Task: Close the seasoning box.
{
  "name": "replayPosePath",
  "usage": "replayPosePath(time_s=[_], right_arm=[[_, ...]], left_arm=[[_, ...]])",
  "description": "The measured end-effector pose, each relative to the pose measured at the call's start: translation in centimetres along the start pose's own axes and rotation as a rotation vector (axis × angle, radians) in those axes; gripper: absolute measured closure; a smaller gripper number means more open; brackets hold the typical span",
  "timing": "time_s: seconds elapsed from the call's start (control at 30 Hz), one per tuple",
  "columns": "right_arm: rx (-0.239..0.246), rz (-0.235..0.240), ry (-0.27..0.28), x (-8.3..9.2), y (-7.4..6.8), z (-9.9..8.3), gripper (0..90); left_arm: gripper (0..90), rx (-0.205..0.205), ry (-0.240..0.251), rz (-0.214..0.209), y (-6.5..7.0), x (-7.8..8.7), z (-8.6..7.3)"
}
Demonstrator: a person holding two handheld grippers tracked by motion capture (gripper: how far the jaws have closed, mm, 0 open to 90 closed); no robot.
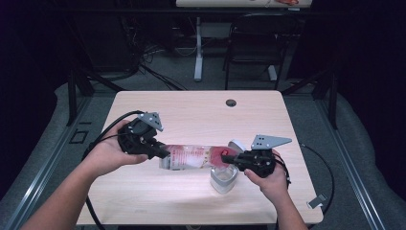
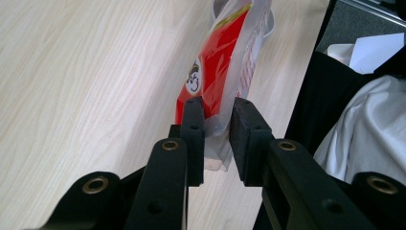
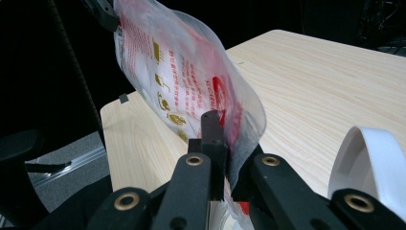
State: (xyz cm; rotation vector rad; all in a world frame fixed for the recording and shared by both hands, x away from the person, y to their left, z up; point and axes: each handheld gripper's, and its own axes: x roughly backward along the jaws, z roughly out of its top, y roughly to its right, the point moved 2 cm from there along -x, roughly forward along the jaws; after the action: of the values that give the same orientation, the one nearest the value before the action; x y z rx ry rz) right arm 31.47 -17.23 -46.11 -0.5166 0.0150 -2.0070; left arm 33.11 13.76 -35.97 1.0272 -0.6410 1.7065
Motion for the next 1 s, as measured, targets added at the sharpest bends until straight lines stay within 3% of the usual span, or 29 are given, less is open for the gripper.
replayPosePath(time_s=[1.0], right_arm=[[-0.019, -0.017, -0.02, 0.5, 0.5, -0.4, 88.9]], left_arm=[[79.2, -0.039, -0.005, 0.013, 0.6, 0.4, 1.8]])
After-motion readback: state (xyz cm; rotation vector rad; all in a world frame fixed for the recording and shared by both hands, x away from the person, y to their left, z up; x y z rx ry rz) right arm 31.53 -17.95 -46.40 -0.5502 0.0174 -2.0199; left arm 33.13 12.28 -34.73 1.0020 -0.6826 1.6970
